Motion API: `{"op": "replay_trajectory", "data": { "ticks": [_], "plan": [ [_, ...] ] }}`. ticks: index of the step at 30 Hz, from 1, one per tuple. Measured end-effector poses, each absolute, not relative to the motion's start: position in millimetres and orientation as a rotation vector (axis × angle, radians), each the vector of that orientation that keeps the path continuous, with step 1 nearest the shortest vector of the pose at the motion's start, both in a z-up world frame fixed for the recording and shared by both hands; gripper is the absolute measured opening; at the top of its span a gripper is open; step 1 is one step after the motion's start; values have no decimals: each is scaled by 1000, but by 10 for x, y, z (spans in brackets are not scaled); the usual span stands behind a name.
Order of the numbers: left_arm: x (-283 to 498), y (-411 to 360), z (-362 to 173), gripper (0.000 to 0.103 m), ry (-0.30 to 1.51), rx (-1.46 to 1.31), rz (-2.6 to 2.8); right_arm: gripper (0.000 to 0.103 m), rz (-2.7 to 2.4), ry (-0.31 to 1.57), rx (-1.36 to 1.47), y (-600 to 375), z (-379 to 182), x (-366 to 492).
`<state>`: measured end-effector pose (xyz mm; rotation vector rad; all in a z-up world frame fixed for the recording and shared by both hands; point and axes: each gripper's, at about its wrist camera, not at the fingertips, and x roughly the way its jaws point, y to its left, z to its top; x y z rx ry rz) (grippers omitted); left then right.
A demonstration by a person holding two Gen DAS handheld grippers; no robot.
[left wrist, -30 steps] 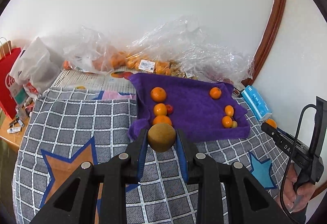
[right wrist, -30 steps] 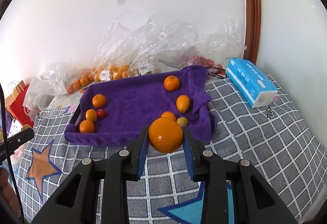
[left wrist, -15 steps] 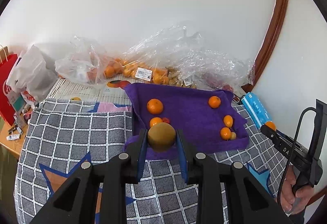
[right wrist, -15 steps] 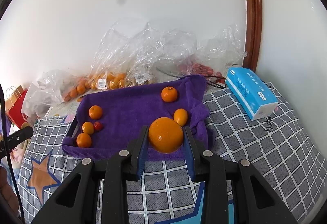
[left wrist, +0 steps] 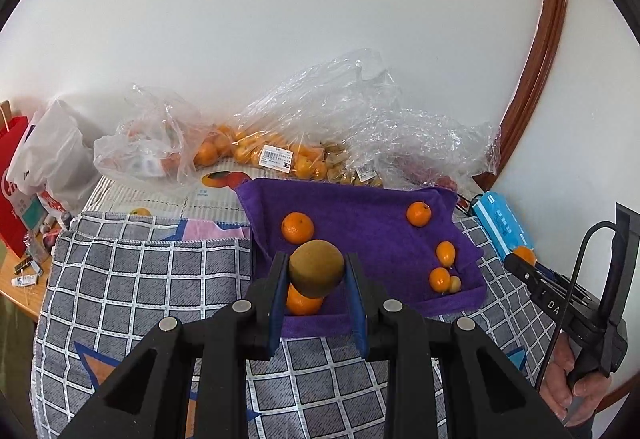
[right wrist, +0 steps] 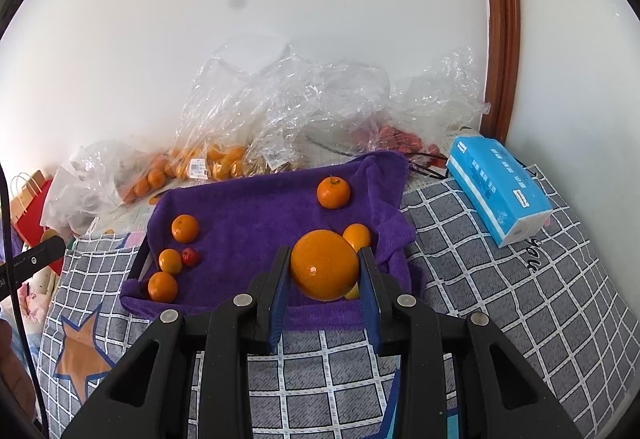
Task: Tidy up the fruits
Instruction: 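Lower both fruits onto the towel and open both grippers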
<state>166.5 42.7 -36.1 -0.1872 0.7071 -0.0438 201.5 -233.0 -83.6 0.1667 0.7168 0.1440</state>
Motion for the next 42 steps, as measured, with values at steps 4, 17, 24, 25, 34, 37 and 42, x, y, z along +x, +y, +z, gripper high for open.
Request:
{"op": "replay_trajectory", "data": {
  "ticks": [4, 17, 24, 25, 34, 37, 42],
  "plan": [
    [1730, 419, -362, 26, 705, -189, -48, 33, 147, 719, 162, -2317, -829, 2084],
    [2008, 460, -421, 26, 717, -183, -63, 33, 142, 735, 160, -2257, -871, 2330],
    [2200, 496, -535, 26, 740, -191, -68, 33, 131, 761, 155, -2195, -985, 2492],
    [2232, 503, -555, 26, 745, -193, -69, 33, 129, 766, 152, -2180, -1004, 2511],
    [2447, 515, -711, 26, 778, -212, -84, 33, 128, 808, 140, -2070, -1200, 2714],
    [2507, 516, -765, 26, 787, -213, -84, 33, 130, 828, 127, -2015, -1297, 2771],
    [2572, 525, -886, 26, 814, -212, -80, 33, 133, 862, 111, -1942, -1507, 2836]
  ]
}}
